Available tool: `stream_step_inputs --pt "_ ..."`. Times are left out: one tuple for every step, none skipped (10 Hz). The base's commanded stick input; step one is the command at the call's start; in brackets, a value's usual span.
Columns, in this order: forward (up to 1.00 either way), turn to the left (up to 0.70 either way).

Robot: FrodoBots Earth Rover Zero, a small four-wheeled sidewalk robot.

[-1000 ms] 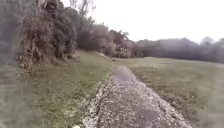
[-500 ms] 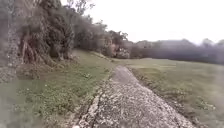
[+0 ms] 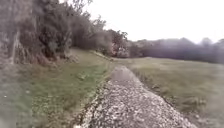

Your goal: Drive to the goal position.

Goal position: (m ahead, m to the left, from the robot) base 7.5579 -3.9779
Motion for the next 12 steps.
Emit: stream_step_inputs --pt "1.00 0.00" --pt "1.00 0.00" --pt "1.00 0.00" --pt "1.00 0.00" --pt "1.00 -0.25" --pt "1.00 -0.36" --pt "1.00 -0.39" --pt "1.00 -0.38" --pt "1.00 -0.09" --pt "1.00 -0.04" --pt "1.00 0.00" --pt "1.00 0.00"
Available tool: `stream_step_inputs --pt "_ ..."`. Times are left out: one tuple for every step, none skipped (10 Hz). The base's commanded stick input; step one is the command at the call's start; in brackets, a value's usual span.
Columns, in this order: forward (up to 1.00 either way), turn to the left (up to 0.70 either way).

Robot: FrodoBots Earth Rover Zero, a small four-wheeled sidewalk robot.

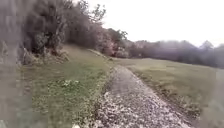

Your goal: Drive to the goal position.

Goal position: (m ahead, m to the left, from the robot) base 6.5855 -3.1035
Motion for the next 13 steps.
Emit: stream_step_inputs --pt "1.00 0.00" --pt "1.00 0.00" --pt "1.00 0.00" --pt "1.00 0.00" --pt "1.00 0.00" --pt "1.00 0.00" --pt "1.00 0.00" --pt "1.00 0.00" --pt "1.00 0.00" --pt "1.00 0.00" --pt "1.00 0.00" --pt "1.00 0.00" --pt "1.00 0.00"
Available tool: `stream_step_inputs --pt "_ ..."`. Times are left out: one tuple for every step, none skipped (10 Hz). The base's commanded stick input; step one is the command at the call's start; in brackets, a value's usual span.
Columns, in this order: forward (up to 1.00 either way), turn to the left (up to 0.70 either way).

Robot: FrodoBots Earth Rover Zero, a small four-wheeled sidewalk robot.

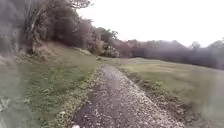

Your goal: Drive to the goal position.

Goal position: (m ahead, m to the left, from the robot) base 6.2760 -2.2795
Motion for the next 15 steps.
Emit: stream_step_inputs --pt "1.00 0.00" --pt "1.00 0.00" --pt "1.00 0.00" --pt "1.00 0.00" --pt "1.00 0.00" --pt "1.00 0.00" --pt "1.00 0.00" --pt "1.00 0.00" --pt "1.00 0.00" --pt "1.00 0.00" --pt "1.00 0.00" --pt "1.00 0.00" --pt "1.00 0.00" --pt "1.00 0.00" --pt "1.00 0.00"
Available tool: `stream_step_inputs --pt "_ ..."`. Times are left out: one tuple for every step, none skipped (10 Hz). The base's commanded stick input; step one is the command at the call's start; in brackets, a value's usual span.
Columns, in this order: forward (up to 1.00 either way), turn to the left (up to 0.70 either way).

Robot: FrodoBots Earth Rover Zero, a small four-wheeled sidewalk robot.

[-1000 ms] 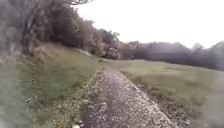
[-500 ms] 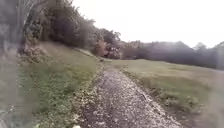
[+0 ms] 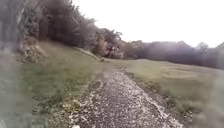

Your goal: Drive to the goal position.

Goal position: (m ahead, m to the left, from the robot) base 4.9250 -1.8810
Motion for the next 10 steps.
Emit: stream_step_inputs --pt "1.00 0.00" --pt "1.00 0.00" --pt "1.00 0.00" --pt "1.00 0.00" --pt "1.00 0.00" --pt "1.00 0.00" --pt "1.00 0.00" --pt "1.00 0.00" --pt "1.00 0.00" --pt "1.00 0.00"
